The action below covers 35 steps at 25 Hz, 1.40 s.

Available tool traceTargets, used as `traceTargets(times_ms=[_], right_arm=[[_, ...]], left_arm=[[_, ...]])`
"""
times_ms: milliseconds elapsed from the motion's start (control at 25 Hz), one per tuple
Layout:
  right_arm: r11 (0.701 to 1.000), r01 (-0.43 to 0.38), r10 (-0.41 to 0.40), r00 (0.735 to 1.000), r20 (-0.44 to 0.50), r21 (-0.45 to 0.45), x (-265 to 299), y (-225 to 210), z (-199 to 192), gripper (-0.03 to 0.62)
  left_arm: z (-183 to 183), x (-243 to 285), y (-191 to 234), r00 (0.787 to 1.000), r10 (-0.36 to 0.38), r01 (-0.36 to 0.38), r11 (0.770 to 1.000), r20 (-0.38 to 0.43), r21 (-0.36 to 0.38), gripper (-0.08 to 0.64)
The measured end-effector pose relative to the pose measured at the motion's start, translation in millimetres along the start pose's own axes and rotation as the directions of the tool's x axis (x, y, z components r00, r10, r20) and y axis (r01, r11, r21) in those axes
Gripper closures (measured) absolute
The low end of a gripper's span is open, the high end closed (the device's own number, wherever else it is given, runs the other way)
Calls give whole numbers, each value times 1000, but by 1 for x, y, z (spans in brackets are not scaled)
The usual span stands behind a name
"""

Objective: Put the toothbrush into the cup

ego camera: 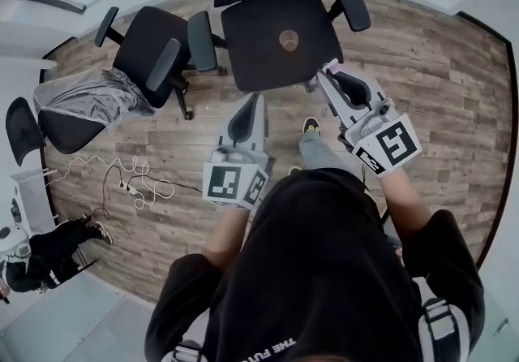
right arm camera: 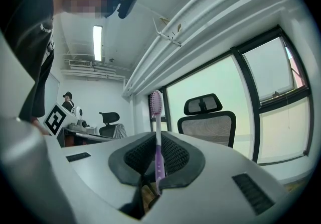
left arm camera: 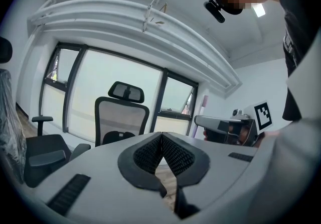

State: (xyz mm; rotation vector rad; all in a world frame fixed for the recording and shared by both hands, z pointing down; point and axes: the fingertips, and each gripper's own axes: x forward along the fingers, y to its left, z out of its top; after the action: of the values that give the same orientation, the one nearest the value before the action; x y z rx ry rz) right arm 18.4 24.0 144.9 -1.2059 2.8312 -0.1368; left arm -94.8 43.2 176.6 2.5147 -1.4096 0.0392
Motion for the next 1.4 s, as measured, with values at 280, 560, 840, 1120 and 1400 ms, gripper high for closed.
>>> traceTargets(times_ms=[280,560,840,1120,1400], right_arm=[[999,-21,22,999,-25,37,27,-66,-16,549],[996,-74,75,997,-34,41,50,-107,-29,549],[994,-94,96,995,-29,62,63,-126,-36,549],[994,-77,81,995,-59,73,90,-135,-54,549],[996,-75,79,993,-91,55,115,-151,-66,549]], left_arm=[[-3,59,9,998,38,-39,999,-45,-13,537],[-6,94,18,994,91,-91,996,-65,12,537],[-1,104,19,989,127,-125,992,-71,22,537],[0,118,40,991,114,-113,994,-72,11,537],[-3,140,61,993,96,-96,995,-71,3,537]])
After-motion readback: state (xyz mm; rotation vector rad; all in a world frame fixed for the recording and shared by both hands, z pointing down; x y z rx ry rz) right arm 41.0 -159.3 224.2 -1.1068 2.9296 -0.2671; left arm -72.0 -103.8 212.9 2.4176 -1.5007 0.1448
